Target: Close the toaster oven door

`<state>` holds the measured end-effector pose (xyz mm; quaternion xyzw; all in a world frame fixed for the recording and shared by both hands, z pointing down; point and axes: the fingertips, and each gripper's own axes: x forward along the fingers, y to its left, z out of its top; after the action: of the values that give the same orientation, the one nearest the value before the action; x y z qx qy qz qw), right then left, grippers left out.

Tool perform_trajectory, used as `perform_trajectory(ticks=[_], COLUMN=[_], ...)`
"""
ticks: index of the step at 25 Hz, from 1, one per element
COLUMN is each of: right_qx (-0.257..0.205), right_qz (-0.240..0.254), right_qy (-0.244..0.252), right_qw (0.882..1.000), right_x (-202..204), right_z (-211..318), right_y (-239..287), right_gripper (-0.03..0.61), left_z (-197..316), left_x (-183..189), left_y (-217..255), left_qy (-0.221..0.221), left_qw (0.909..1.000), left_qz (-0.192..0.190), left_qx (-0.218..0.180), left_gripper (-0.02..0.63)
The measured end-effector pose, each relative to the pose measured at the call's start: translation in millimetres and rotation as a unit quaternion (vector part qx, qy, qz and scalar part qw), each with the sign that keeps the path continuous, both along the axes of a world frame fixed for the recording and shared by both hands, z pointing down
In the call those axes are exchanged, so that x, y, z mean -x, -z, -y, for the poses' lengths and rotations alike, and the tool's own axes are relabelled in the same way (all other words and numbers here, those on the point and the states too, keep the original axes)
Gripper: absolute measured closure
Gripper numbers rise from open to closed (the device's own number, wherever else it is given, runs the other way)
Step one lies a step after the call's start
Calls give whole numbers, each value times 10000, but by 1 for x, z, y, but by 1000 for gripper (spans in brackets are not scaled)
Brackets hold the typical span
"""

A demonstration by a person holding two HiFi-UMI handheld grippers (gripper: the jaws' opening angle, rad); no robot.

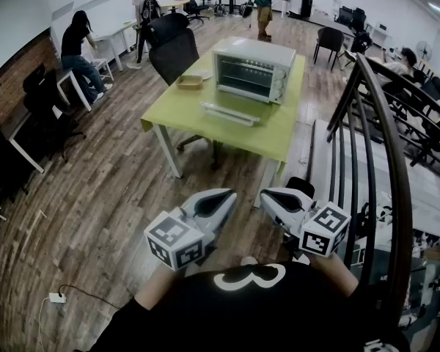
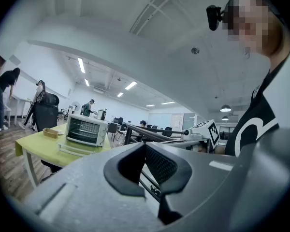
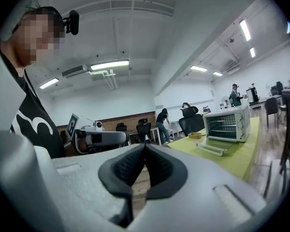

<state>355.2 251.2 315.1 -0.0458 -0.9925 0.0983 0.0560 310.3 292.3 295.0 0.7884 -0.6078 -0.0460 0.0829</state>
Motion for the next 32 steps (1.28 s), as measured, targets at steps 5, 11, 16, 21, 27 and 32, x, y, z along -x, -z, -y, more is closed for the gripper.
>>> perform_trajectory(ticks=[5, 11, 16, 21, 27, 32], right_qx=[-9, 249, 260, 210, 424, 550], right_qz=[28, 182, 237, 199, 62, -33], right_qy=[22, 100, 243, 186, 120, 48], right_qw=[10000, 9995, 9991, 9994, 9990, 9985], right_x=[19, 44, 70, 105, 161, 217], right_z=[7, 17, 36, 74, 135, 202], right_y=[0, 0, -2, -14, -28, -36], right_gripper=[577, 577, 577, 577, 577, 577], left_z=[2, 9, 27, 60, 115, 182], left_x=[18, 40, 70, 105, 164, 224], left_y=[1, -5, -8, -21, -34, -40], left_qy=[81, 183, 303, 361, 461, 473], left_qw=[9999, 9997, 9995, 9992, 9982, 9974], left_qz=[71, 127, 117, 40, -106, -171], left_qx=[-44, 42, 36, 152, 369, 516], left_gripper=[603, 603, 603, 603, 603, 603])
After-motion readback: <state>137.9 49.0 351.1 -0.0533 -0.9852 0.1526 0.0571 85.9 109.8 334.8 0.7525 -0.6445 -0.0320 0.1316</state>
